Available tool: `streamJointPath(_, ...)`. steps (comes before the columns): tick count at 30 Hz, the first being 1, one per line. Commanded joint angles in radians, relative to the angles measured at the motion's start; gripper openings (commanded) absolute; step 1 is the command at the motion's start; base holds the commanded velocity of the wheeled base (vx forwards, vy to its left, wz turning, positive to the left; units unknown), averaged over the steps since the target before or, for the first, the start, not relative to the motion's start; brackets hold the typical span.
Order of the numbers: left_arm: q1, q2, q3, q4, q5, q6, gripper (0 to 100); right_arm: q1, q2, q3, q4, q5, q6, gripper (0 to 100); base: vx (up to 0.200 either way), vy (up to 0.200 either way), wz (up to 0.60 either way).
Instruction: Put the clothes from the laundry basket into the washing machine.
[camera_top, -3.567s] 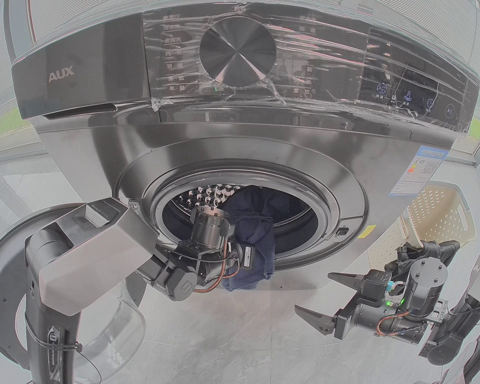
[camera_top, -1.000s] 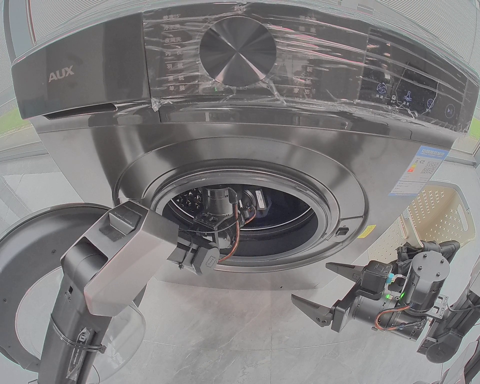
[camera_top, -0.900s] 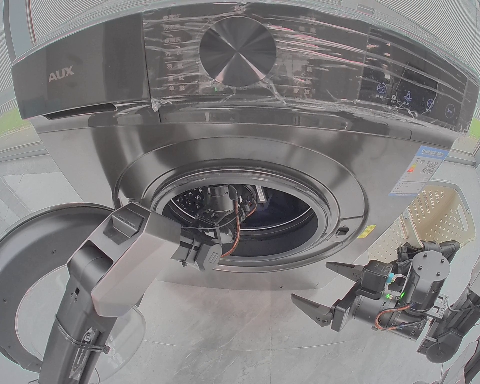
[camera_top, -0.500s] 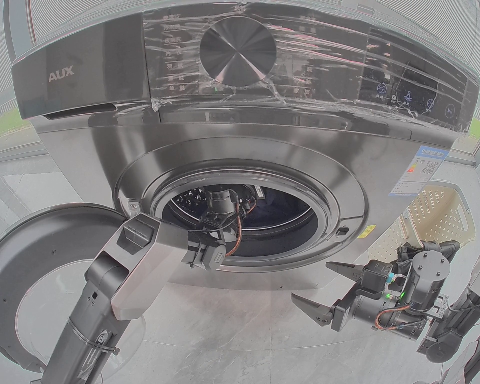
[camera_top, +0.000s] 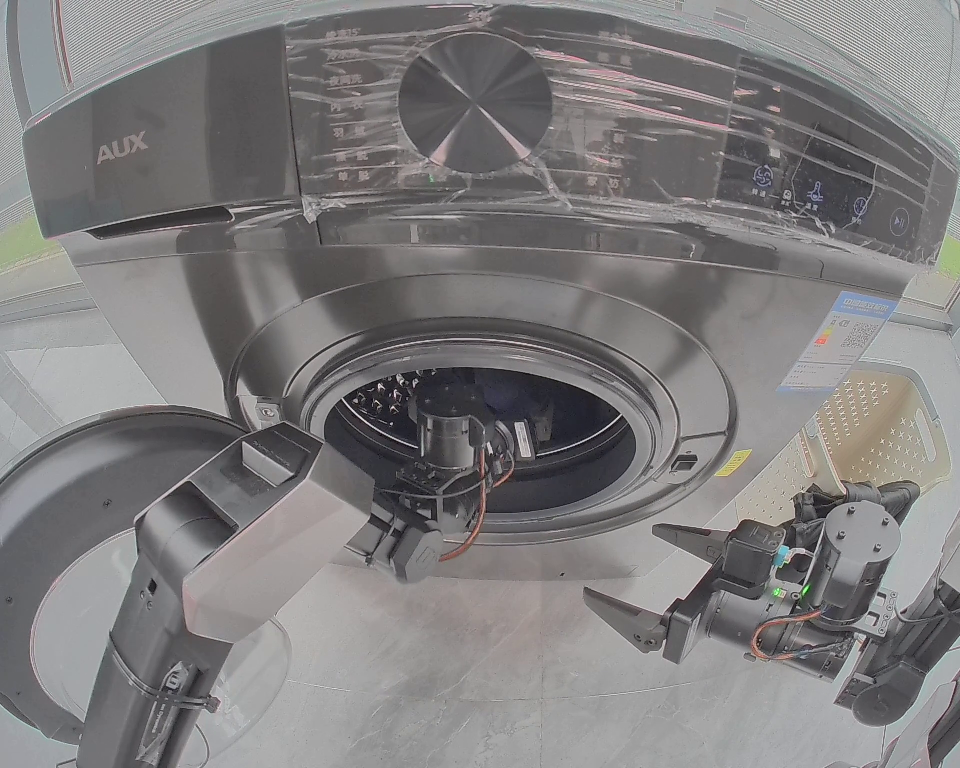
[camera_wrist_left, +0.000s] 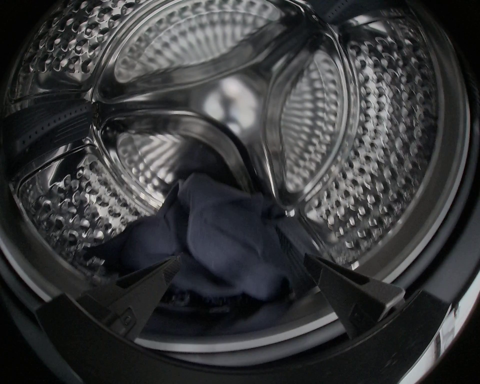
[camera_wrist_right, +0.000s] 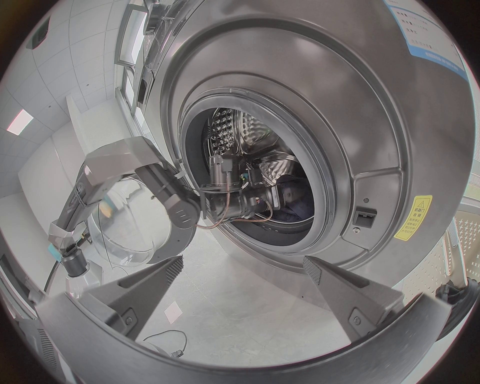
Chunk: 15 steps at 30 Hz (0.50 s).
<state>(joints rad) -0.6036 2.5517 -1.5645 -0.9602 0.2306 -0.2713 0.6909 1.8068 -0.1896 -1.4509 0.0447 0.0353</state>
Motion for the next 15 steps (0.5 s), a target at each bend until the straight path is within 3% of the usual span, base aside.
streamJointPath(1, -0.085, -0.231, 0.396, -0.097, -0.036, 0.09, 100, 0.001, -0.003, 0.013, 0.0, 0.0, 0.0, 100, 0.0, 0.0, 0.0)
streamJointPath(4, -0.133, -0.283, 0.577, -0.244, -0.048, 0.132, 100, -0.001, -0.012, 0.027, 0.0, -0.005, 0.0, 100, 0.0, 0.0, 0.0)
streamJointPath(6, -0.145, -0.311, 0.647, -0.302, -0.05, 0.139, 100, -0.001, -0.023, 0.036, 0.0, -0.016, 0.0, 100, 0.0, 0.0, 0.0)
streamJointPath(12, -0.165, -0.45, 0.905, -0.443, -0.103, 0.136, 100, -0.007, -0.075, 0.061, 0.001, -0.031, -0.002, 100, 0.0, 0.0, 0.0)
streamJointPath(15, -0.176, -0.599, 1.081, -0.485, -0.125, 0.13, 100, -0.013, -0.135, 0.088, 0.006, -0.074, -0.002, 100, 0.0, 0.0, 0.0)
